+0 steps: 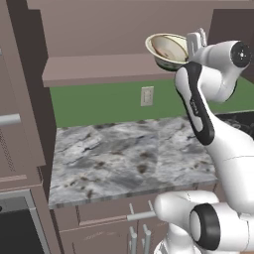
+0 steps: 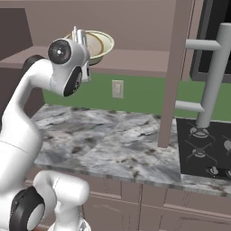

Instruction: Pick up the bowls on the counter and stack them on top of one another in the open cabinet. Place the smaller bowl on top of the larger bowl.

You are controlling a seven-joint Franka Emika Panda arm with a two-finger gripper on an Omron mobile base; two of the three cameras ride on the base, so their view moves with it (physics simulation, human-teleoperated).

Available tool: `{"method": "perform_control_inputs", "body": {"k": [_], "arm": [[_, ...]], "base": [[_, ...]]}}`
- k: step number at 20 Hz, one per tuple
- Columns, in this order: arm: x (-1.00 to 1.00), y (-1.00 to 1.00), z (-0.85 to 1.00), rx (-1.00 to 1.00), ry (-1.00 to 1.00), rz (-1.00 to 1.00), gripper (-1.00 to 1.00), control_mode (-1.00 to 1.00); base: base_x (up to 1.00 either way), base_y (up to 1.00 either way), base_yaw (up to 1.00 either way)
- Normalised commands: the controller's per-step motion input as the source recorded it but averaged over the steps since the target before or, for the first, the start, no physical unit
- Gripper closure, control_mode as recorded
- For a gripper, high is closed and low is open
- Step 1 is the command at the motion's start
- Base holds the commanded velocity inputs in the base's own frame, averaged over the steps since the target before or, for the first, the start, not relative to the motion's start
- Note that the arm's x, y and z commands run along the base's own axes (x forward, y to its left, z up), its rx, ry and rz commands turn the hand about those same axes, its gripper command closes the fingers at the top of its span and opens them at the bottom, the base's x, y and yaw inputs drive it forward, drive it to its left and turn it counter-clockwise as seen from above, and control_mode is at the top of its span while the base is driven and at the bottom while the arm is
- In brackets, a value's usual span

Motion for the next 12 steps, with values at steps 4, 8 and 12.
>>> {"method": "perform_control_inputs", "body": {"k": [4, 8, 12], "arm": [[0.31, 0.01, -0.08, 0.0, 0.01, 0.0, 1.0, -1.0], [0.34, 0.03, -0.09, -0.01, 0.02, 0.0, 1.0, -1.0], [0.35, 0.05, -0.08, -0.01, 0.03, 0.0, 1.0, -1.0]], "base": [[0.0, 0.0, 0.0], [0.0, 0.0, 0.0], [0.0, 0.0, 0.0]]}}
